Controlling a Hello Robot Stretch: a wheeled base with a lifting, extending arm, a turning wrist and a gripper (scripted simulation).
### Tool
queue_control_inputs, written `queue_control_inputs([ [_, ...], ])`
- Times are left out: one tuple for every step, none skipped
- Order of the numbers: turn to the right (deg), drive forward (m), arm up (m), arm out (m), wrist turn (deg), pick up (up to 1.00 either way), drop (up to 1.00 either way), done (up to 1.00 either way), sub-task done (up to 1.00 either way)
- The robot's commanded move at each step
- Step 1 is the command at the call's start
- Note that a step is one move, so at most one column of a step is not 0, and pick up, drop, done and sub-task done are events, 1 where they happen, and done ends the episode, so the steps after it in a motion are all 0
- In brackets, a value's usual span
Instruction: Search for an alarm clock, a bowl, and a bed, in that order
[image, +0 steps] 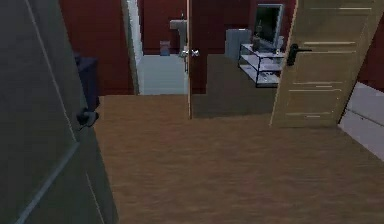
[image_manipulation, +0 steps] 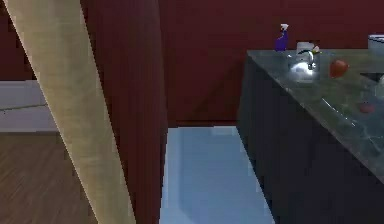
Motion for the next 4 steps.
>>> queue_control_inputs([
  [30.0,0.00,0.00,0.00,0.0,0.00,0.00,0.00,0.00],
  [0.0,0.50,0.00,0.00,0.0,0.00,0.00,0.00,0.00],
  [12.0,0.00,0.00,0.00,0.0,0.00,0.00,0.00,0.00],
  [0.0,0.90,0.00,0.00,0.0,0.00,0.00,0.00,0.00],
])
